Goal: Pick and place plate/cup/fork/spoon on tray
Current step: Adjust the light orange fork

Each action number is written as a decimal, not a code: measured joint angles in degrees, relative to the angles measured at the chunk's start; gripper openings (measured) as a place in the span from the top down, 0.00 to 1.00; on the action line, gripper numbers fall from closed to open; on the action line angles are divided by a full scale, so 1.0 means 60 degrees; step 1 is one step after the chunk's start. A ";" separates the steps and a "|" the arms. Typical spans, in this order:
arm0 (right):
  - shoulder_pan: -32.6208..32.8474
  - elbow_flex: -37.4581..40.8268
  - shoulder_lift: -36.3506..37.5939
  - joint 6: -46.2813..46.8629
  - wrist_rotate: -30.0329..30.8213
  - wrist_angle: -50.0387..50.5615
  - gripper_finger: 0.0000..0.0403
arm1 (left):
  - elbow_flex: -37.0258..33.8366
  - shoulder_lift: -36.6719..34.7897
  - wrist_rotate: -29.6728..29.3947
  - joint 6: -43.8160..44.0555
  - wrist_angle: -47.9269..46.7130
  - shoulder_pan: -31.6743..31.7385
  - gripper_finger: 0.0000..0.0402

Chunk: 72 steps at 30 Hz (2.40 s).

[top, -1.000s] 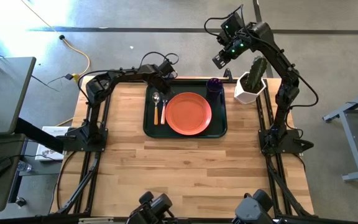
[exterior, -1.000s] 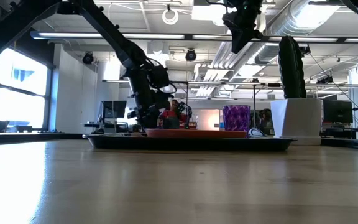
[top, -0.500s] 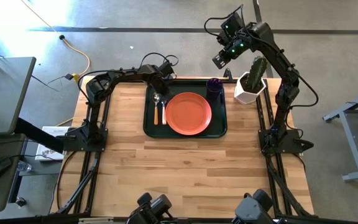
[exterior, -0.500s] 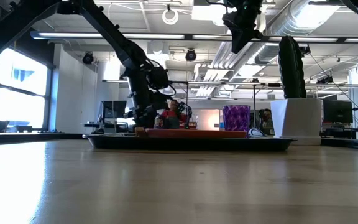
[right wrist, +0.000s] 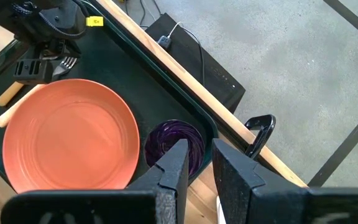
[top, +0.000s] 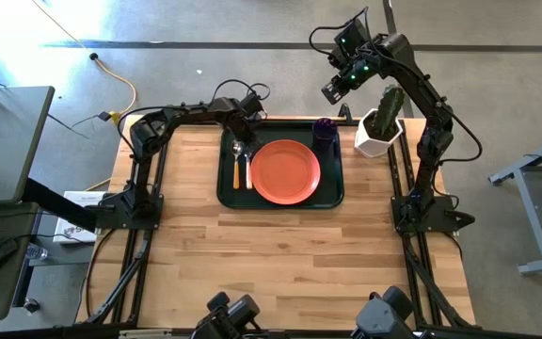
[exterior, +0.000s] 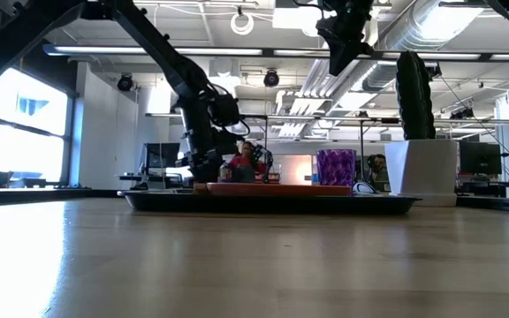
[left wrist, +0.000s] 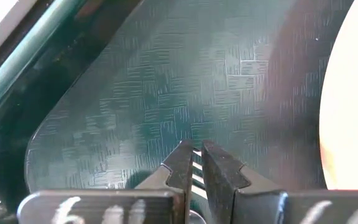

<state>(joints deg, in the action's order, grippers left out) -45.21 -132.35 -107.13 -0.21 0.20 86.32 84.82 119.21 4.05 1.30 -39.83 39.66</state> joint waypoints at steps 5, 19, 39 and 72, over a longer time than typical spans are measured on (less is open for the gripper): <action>0.0000 0.0000 0.0000 0.0000 0.0001 0.0000 0.84 | 0.0011 -0.0024 -0.0007 -0.0056 -0.0029 -0.0015 0.94; 0.0000 0.0000 0.0000 0.0002 0.0000 0.0000 0.84 | 0.0011 -0.0024 -0.0031 -0.0326 -0.0084 -0.0066 0.94; 0.0000 0.0000 0.0000 0.0040 0.0001 -0.0004 0.84 | 0.0011 -0.0028 -0.0040 -0.0331 -0.0150 -0.0066 0.94; 0.0000 0.0000 0.0000 -0.0007 0.0000 -0.0003 0.84 | 0.1075 0.0009 -0.0675 -0.0474 -0.1444 -0.0925 0.94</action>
<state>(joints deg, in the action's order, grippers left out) -45.21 -132.35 -107.13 -0.25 0.20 86.30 91.26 119.26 0.01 -1.54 -48.49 34.11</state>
